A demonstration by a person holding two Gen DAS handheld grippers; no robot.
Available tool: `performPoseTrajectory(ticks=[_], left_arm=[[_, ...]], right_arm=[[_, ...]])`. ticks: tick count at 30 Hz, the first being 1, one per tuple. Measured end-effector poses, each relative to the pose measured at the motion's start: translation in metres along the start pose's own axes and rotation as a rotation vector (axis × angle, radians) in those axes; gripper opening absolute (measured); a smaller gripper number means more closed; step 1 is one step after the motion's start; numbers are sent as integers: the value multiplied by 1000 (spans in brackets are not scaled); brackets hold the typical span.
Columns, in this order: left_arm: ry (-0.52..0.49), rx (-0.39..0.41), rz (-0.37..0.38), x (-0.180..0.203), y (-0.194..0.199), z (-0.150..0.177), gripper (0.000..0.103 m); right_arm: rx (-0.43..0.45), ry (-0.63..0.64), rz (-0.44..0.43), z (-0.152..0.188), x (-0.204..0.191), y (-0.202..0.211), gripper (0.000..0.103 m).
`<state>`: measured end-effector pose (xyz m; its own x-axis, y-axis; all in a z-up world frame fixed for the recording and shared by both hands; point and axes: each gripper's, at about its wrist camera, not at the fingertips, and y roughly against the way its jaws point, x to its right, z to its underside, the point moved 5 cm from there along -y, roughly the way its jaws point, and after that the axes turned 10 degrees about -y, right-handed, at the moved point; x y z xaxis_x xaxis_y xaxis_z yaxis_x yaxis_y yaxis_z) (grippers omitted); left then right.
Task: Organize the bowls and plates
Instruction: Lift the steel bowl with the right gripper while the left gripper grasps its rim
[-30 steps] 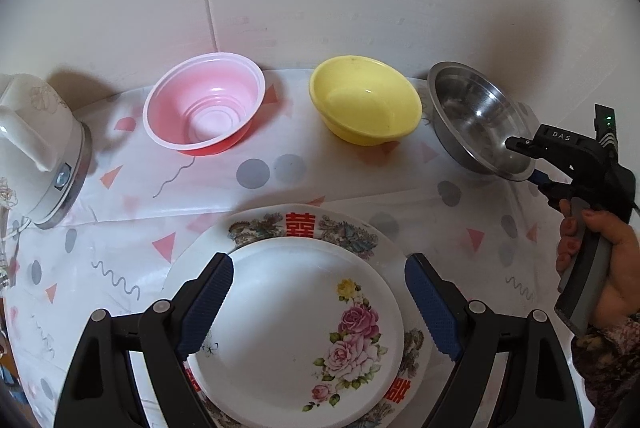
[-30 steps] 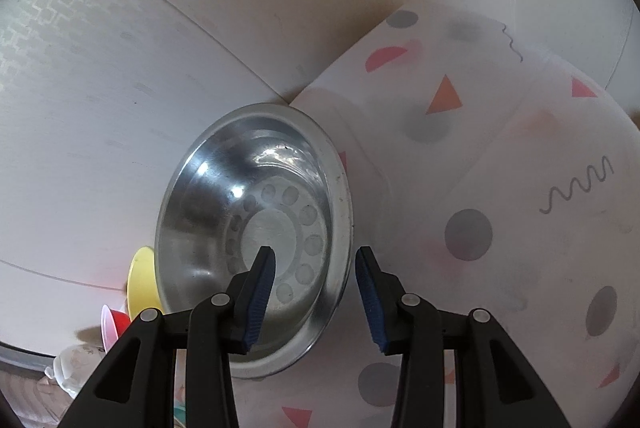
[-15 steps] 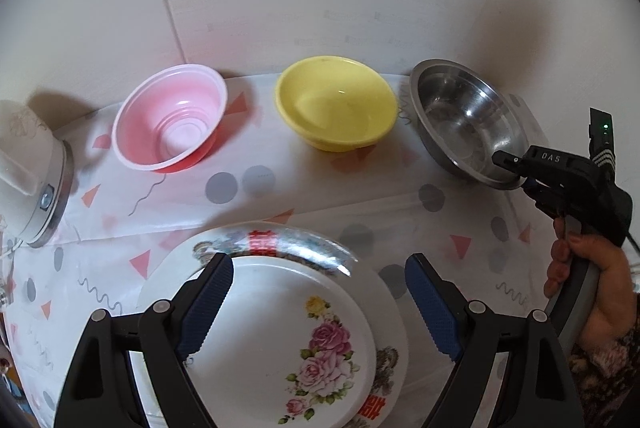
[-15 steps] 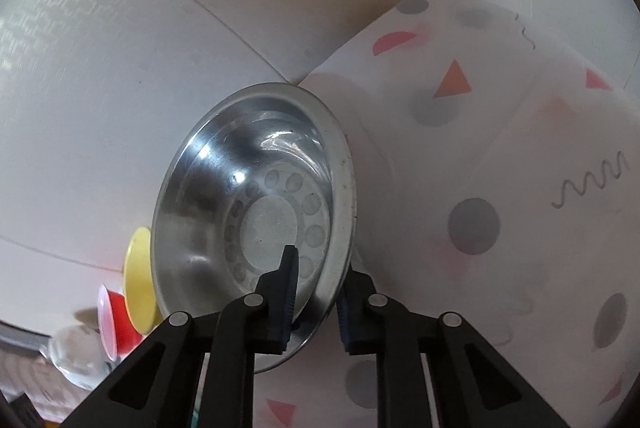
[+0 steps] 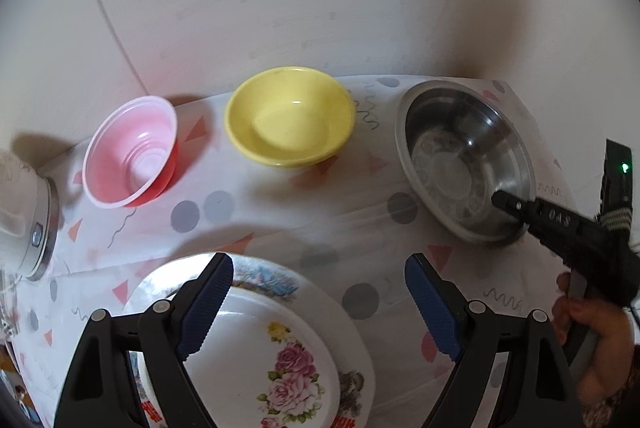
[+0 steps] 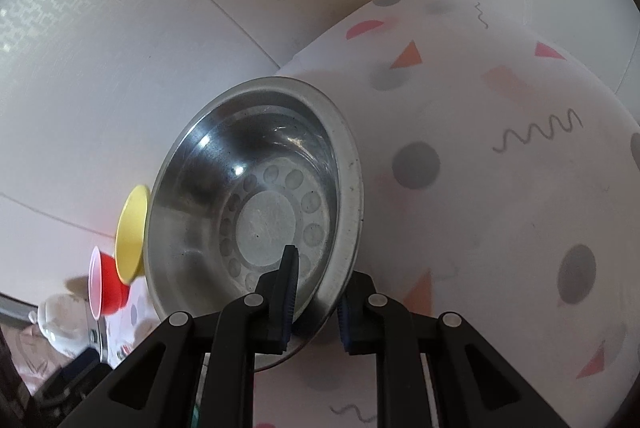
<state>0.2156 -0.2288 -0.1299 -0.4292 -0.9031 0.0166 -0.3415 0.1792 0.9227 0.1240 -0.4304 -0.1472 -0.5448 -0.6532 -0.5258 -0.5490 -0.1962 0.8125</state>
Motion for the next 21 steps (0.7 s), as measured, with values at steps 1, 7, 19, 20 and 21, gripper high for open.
performPoseTrajectory(ticks=[1, 7, 19, 20, 21], left_arm=[[-4, 0, 0, 2, -1, -1, 88], [-43, 1, 6, 16, -7, -12, 88], [-100, -14, -11, 35, -19, -27, 88], [-101, -14, -8, 36, -20, -28, 88], [-103, -17, -6, 37, -22, -29, 88]], right_arm=[[-2, -2, -1, -1, 3, 0, 17], [-14, -2, 1, -5, -3, -10, 17], [-26, -16, 3, 3, 0, -20, 17], [-24, -16, 1, 4, 0, -19, 17], [-22, -14, 3, 4, -1, -22, 17]])
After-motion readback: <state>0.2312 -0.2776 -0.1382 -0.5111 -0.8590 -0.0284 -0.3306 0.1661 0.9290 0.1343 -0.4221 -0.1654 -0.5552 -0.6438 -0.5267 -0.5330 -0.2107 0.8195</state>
